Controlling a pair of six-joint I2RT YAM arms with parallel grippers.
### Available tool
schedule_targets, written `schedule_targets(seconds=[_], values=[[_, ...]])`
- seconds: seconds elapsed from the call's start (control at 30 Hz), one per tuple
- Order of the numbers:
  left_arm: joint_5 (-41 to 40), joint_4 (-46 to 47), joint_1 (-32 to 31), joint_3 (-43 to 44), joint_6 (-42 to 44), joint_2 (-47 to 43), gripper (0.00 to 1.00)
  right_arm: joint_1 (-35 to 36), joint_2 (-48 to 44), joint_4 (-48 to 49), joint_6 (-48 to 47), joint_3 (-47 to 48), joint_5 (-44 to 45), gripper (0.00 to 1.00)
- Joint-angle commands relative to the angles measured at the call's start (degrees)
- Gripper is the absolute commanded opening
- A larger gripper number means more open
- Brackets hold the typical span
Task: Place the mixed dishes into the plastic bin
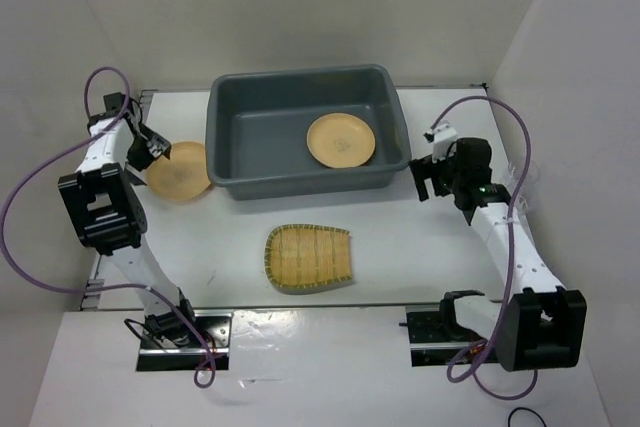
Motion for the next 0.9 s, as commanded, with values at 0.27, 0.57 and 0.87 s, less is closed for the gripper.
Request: schedule_targets(seconds=[0.27, 0.57, 0.87], values=[[5.28, 8.36, 2.95, -4.3, -3.15, 6.58, 0.99, -9.29, -2.19, -0.54, -1.44, -0.3, -1.44, 0.99], [5.98, 11.18, 4.8, -10.36, -2.63, 6.5, 0.91, -8.68, -17.91, -13.12, -4.95, -0.37, 4.36, 0.99], [5.98, 9.42, 4.8, -6.87, -0.97, 0.17, 0.99, -7.62, -51.68, -10.74, -10.83, -10.22, -4.77, 0.99]])
